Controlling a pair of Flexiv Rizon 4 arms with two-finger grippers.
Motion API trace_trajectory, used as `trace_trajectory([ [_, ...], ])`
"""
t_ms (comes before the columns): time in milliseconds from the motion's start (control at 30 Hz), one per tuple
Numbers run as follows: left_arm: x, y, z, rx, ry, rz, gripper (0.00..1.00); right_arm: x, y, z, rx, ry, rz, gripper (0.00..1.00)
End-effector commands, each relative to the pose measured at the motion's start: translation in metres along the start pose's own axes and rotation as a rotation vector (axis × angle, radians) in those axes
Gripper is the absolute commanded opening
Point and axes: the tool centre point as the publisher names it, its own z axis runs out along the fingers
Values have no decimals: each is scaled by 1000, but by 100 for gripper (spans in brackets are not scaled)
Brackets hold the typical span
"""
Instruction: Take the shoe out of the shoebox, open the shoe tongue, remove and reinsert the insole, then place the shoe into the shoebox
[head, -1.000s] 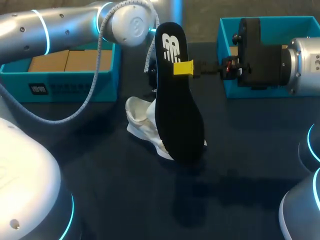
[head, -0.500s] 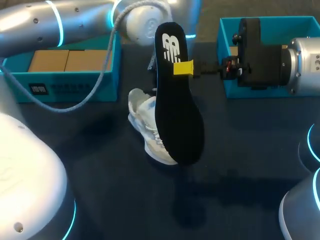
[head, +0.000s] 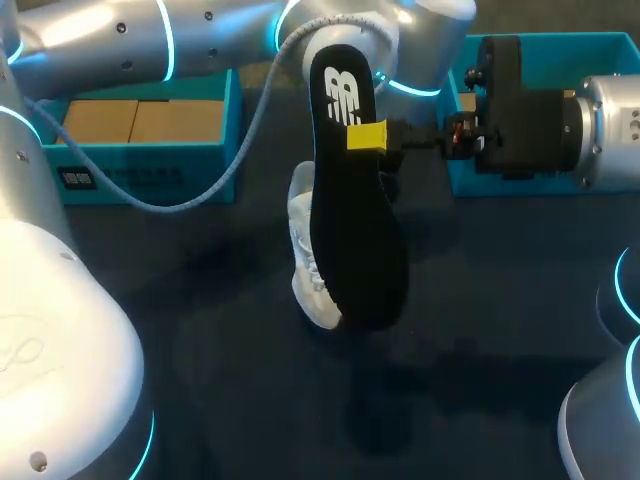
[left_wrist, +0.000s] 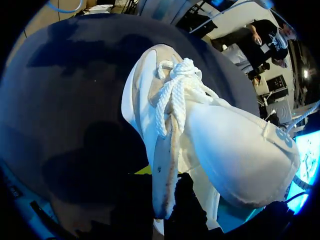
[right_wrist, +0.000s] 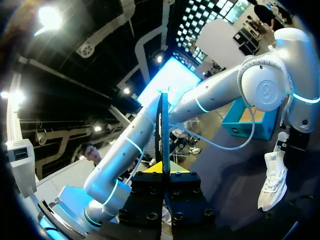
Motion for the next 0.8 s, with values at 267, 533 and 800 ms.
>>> trace_trajectory([
  [267,-19,-15,-10,-90,13,122,0,1,-1,2,0,-5,3,0],
  [533,-37,-25,-11,-143,33,137,0,1,-1,2,0,-5,3,0],
  [800,-40,-34,-3,-156,57,135,0,1,-1,2,0,-5,3,0],
])
